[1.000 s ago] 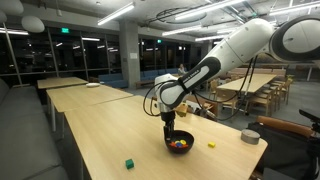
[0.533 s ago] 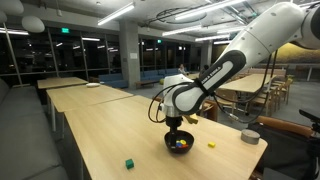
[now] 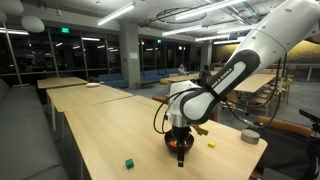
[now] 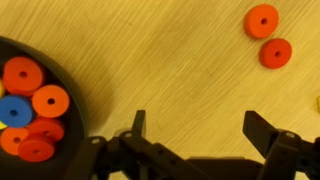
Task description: Put the rings inside the black bowl
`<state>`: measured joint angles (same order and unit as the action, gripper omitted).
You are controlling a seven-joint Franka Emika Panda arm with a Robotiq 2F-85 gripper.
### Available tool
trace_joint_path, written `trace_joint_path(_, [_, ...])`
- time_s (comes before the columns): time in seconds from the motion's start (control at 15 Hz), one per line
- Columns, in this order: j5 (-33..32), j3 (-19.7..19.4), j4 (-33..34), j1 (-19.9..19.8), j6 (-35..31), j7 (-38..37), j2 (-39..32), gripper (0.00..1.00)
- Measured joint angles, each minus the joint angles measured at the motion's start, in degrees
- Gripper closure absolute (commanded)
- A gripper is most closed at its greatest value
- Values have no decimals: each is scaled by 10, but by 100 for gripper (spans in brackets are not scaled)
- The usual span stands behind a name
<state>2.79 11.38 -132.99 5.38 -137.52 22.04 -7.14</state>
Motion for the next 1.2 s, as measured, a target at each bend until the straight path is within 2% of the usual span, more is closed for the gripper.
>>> trace_joint_path(0.27, [-2,0,-14,16,-2,-38,-6,0])
trace_joint_path(0.8, [-58,0,-52,55,-73,-199,-13,0])
trace_joint_path(1.2, [-64,7,-78,75,-105,-215,-13,0])
